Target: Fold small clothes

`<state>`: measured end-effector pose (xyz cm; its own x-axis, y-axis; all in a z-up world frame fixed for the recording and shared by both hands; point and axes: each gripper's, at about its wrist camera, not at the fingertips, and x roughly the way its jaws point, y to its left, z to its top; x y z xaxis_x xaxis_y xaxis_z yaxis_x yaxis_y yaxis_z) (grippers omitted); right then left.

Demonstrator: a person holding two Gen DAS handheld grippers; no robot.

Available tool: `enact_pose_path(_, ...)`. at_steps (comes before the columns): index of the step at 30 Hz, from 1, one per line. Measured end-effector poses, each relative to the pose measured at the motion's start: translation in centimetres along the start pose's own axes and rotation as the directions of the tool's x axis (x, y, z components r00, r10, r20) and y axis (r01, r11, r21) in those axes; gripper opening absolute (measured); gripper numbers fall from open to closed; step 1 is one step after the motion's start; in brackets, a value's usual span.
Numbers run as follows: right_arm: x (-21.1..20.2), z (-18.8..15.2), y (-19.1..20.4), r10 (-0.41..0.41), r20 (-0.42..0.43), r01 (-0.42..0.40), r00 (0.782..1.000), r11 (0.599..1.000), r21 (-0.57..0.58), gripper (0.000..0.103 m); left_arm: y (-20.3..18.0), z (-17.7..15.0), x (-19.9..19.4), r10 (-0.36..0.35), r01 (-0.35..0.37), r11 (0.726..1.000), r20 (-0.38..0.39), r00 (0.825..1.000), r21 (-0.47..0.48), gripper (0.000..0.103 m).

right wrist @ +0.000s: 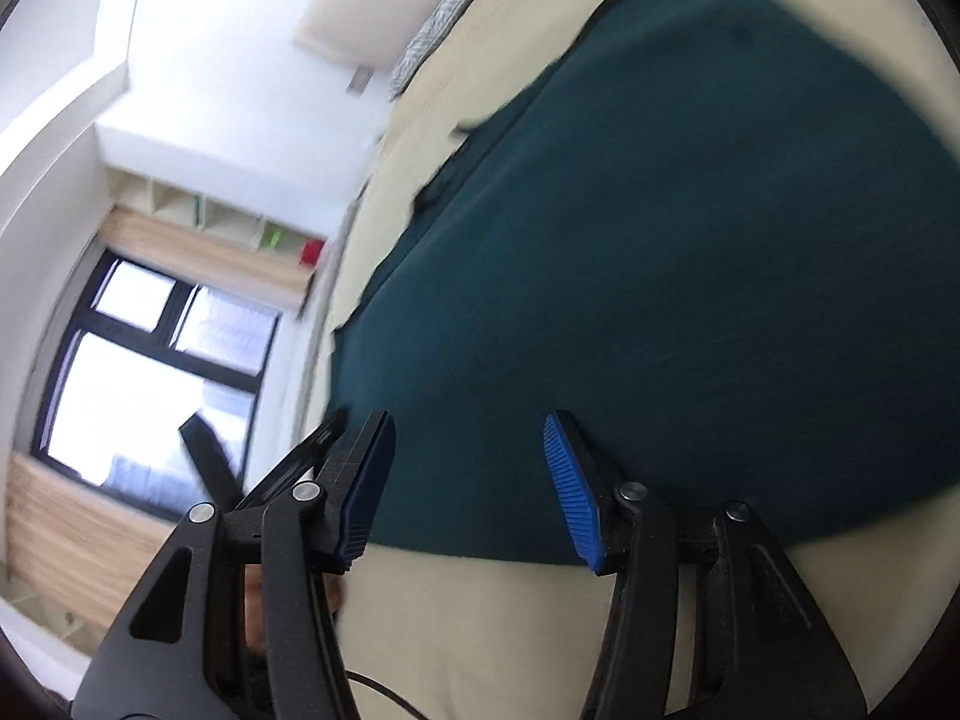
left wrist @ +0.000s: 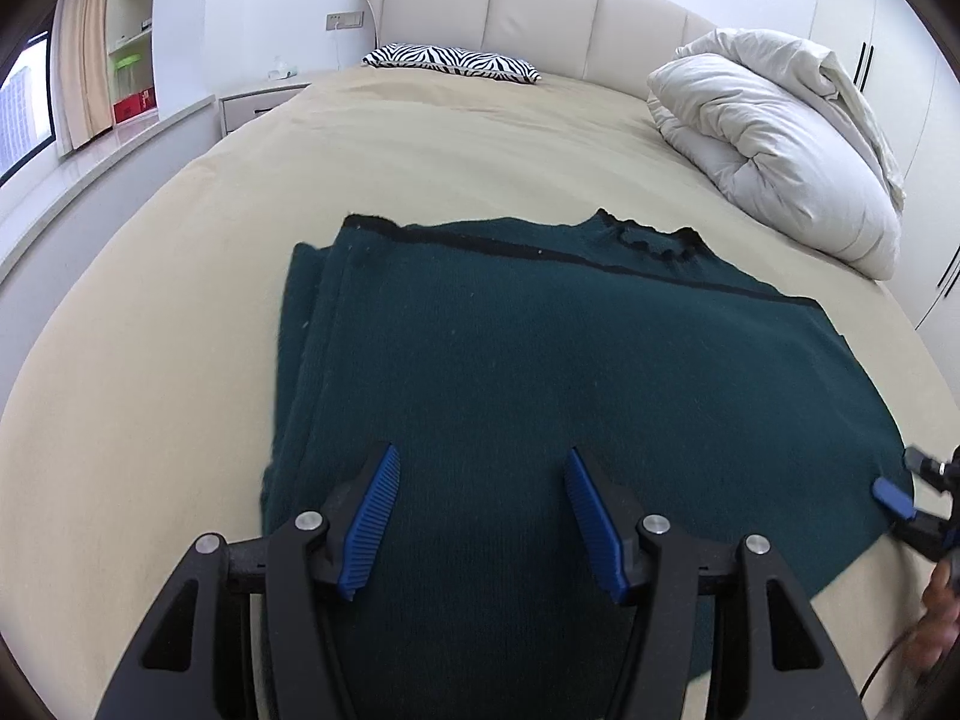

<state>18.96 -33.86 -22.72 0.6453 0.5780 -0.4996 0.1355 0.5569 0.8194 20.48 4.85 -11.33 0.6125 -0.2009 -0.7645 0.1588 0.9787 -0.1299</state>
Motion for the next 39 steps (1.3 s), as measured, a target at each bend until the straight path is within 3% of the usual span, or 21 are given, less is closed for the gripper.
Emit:
enact_pose_path(5, -8.9, 2.2, -3.6, -0.104, 0.223, 0.086, 0.969, 0.992, 0.09, 0.054, 1.2, -1.1, -1.5, 0.03, -0.03, 0.999, 0.018, 0.999, -0.013, 0.054)
enact_pose_path(7, -12.0, 2.8, -3.9, -0.148, 0.271, 0.126, 0.951, 0.987, 0.094, 0.068, 1.7, -1.1, -2.3, 0.031, -0.03, 0.998, 0.026, 0.999, -0.052, 0.053)
enact_pose_path(8, -12.6, 3.2, -4.0, -0.153, 0.282, 0.133, 0.947, 0.987, 0.088, 0.068, 1.7, -1.0, -2.7, 0.02, -0.018, 0.998, 0.034, 0.999, -0.065, 0.053)
enact_pose_path(11, -12.7, 4.1, -4.3, -0.153, 0.254, 0.137, 0.955, 0.987, 0.078, 0.068, 0.5, -0.5, -2.9, -0.018, 0.019, 0.999, 0.036, 0.999, -0.049, 0.054)
enact_pose_path(16, -7.6, 5.2, -4.7, -0.148, 0.104, 0.136, 0.983, 0.984, 0.113, 0.068, -1.4, -0.4, -1.2, -0.056, 0.056, 0.998, 0.0, 0.998, -0.024, 0.054)
enact_pose_path(23, -3.9, 7.6, -4.3, -0.136, 0.029, 0.129, 0.99, 0.978, 0.166, 0.068, -0.3, -0.6, 0.1, -0.106, 0.101, 0.991, -0.044, 0.993, -0.091, 0.054)
enact_pose_path(28, -1.6, 8.4, -2.9, -0.098, -0.069, 0.108, 0.993, 0.984, 0.144, 0.051, 0.1, -0.6, 0.6, -0.133, 0.126, 0.987, -0.061, 0.989, -0.105, 0.054)
enact_pose_path(32, 0.1, 7.8, -2.0, -0.117, -0.088, 0.127, 0.989, 0.985, 0.12, 0.05, 0.3, -0.7, 0.6, -0.147, 0.14, 0.985, -0.064, 0.987, -0.102, 0.054)
enact_pose_path(35, 0.0, 7.7, -3.1, -0.117, -0.086, 0.132, 0.989, 0.974, 0.183, 0.03, 0.4, -0.7, 0.7, -0.154, 0.147, 0.984, -0.063, 0.986, -0.105, 0.054)
enact_pose_path(36, 0.1, 7.7, -3.4, -0.128, -0.09, 0.143, 0.988, 0.971, 0.19, 0.018, 0.5, -0.7, 0.7, -0.158, 0.151, 0.983, -0.062, 0.986, -0.109, 0.054)
enact_pose_path(39, 0.4, 7.5, -3.1, -0.152, -0.074, 0.164, 0.986, 0.97, 0.18, 0.014, 1.1, -0.8, 0.6, -0.177, 0.169, 0.978, -0.055, 0.983, -0.127, 0.054)
